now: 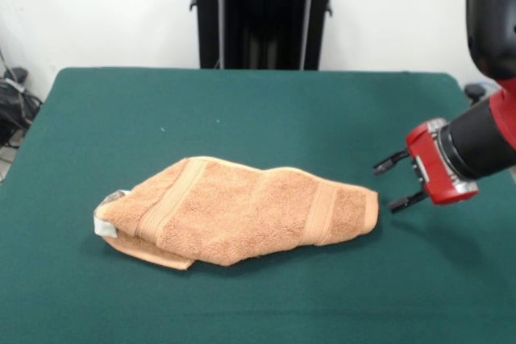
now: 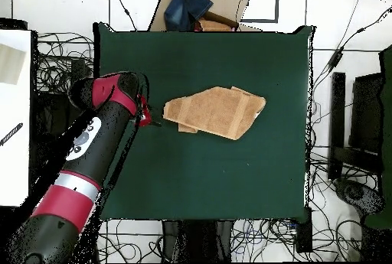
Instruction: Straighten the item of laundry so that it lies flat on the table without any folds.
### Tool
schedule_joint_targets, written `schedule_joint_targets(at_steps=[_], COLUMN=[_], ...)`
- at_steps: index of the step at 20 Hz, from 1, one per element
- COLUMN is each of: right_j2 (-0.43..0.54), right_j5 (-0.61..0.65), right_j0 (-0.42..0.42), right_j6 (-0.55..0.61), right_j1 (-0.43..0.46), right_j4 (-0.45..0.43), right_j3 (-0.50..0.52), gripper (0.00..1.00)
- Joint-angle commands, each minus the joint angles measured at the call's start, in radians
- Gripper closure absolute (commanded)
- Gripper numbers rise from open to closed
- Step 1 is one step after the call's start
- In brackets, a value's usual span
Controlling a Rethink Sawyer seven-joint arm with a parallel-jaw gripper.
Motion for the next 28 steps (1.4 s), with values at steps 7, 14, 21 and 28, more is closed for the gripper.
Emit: schedule_joint_targets(at_steps=[7, 14, 21, 28], right_j2=[0.079, 0.079, 0.077, 0.075], right_j5=[-0.068, -0.095, -0.096, -0.098], right_j0=[-0.03, -0.03, -0.031, -0.032], right_j6=[0.271, 0.276, 0.279, 0.279], right_j1=[0.042, 0.056, 0.063, 0.07], right_j4=[0.032, 0.029, 0.032, 0.035], right_j3=[0.036, 0.038, 0.031, 0.026], gripper=[0.0, 0.0, 0.0, 0.0])
